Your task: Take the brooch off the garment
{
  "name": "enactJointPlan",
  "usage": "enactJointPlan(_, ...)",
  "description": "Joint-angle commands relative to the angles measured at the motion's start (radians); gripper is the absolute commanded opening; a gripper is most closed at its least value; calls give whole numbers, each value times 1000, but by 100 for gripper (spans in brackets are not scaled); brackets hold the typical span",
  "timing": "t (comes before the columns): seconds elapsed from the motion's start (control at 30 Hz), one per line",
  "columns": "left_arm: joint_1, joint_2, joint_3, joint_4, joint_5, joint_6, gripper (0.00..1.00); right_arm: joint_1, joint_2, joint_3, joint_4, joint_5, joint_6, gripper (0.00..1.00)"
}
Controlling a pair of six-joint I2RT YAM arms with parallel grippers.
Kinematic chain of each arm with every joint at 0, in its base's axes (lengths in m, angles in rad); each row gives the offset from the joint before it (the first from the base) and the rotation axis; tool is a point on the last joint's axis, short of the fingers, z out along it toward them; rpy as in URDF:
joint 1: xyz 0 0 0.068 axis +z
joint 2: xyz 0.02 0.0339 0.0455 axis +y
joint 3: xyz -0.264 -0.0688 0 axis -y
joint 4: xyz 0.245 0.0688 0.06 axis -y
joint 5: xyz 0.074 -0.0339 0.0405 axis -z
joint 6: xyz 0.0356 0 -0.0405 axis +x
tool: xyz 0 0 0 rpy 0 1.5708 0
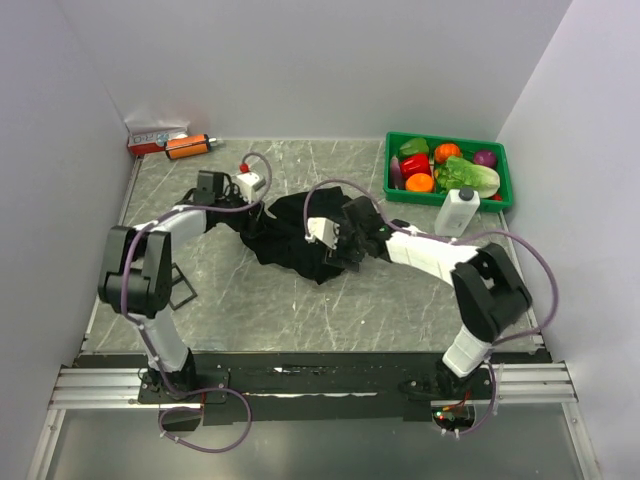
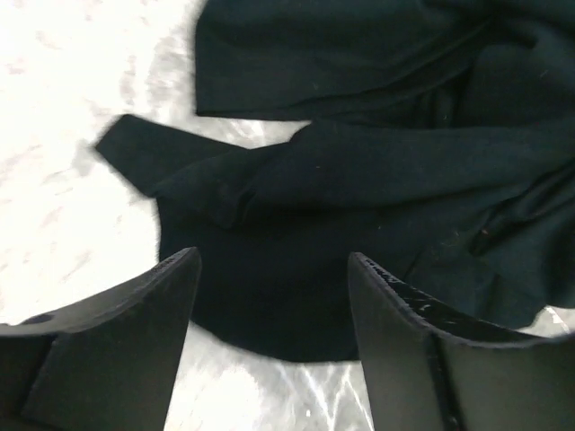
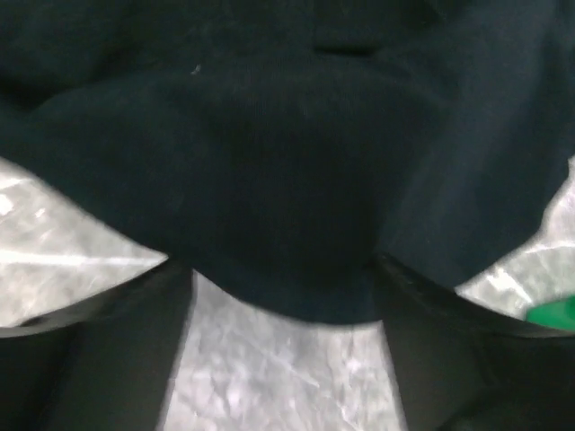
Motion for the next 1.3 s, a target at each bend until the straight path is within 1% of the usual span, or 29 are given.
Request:
enactJointPlan(0.0, -56, 52, 62, -65, 13, 121, 65, 16, 74, 103, 28, 36, -23, 64)
enactJointPlan(0.03, -62, 59, 63, -78, 5, 138, 61, 16, 82, 133, 12, 41, -9, 46)
enactJointPlan(0.07, -70, 79, 71, -93, 2, 152, 53, 13, 85, 147, -6, 50, -5, 37)
enactJointPlan(0.1, -71, 90, 97, -146, 8, 165, 35, 11, 76, 160, -14, 59, 3, 29)
enactJointPlan(0.13, -70, 105, 123, -183, 9, 169, 21, 10, 64, 176, -18, 64, 5, 14)
enactJointPlan(0.17, -68, 128, 149, -220, 9, 162, 10, 6, 48, 186, -23, 66, 11, 5)
enactJointPlan(0.2, -62, 130, 189, -245, 16, 142, 1, -1, 15, 195, -26, 67, 23, 0)
enactJointPlan(0.23, -56, 122, 197, -263, 31, 128, 1, -6, -4, 219, -34, 66, 29, 0)
enactJointPlan(0.33, -7, 2, 166, -231, 95, 54, 1, -24, -74, 304, -90, 47, 64, 0)
enactJointPlan(0.37, 28, -79, 161, -228, 112, 36, 1, -32, -90, 330, -107, 34, 73, 0)
enactJointPlan(0.43, 64, -166, 171, -230, 156, -19, 1, -55, -129, 414, -149, 17, 110, 0)
enactJointPlan(0.47, 100, -253, 186, -227, 170, -38, 1, -63, -136, 446, -161, 6, 121, 0)
enactJointPlan(0.5, 117, -294, 195, -225, 177, -74, 1, -72, -142, 513, -187, -9, 142, 0)
enactJointPlan(0.53, 133, -334, 206, -222, 178, -91, 1, -81, -139, 549, -195, -13, 153, 0)
enactJointPlan(0.57, 144, -406, 229, -211, 178, -105, 1, -99, -134, 586, -207, -22, 165, 0)
enactJointPlan(0.6, 169, -439, 243, -214, 177, -113, 1, -115, -116, 665, -219, -35, 193, 0)
enactJointPlan(0.67, 176, -509, 285, -230, 169, -113, 1, -156, -82, 758, -274, -57, 225, 0)
enactJointPlan(0.7, 176, -528, 299, -269, 180, -104, 1, -170, -40, 857, -294, -69, 260, 0)
enactJointPlan(0.77, 176, -566, 330, -308, 192, -105, 1, -194, 5, 960, -379, -114, 288, 0)
enactJointPlan(0.8, 176, -580, 333, -340, 201, -119, 1, -214, 39, 1046, -403, -127, 311, 0)
enactJointPlan(0.87, 176, -627, 332, -360, 200, -128, 1, -228, 48, 1098, -442, -154, 330, 0)
enactJointPlan(0.97, 176, -706, 315, -385, 171, -142, 1, -239, 1, 1073, -443, -170, 322, 0)
enactJointPlan(1.07, 174, -775, 290, -423, 135, -108, 1, -241, -100, 929, -448, -198, 267, 2)
enactJointPlan(1.1, 174, -790, 284, -437, 126, -86, 1, -239, -154, 837, -456, -204, 230, 3)
enactJointPlan(1.2, 173, -826, 254, -480, 108, -44, 1, -251, -231, 682, -474, -220, 193, 4)
enactJointPlan(1.27, 171, -827, 223, -480, 109, -41, 1, -276, -251, 642, -470, -230, 218, 4)
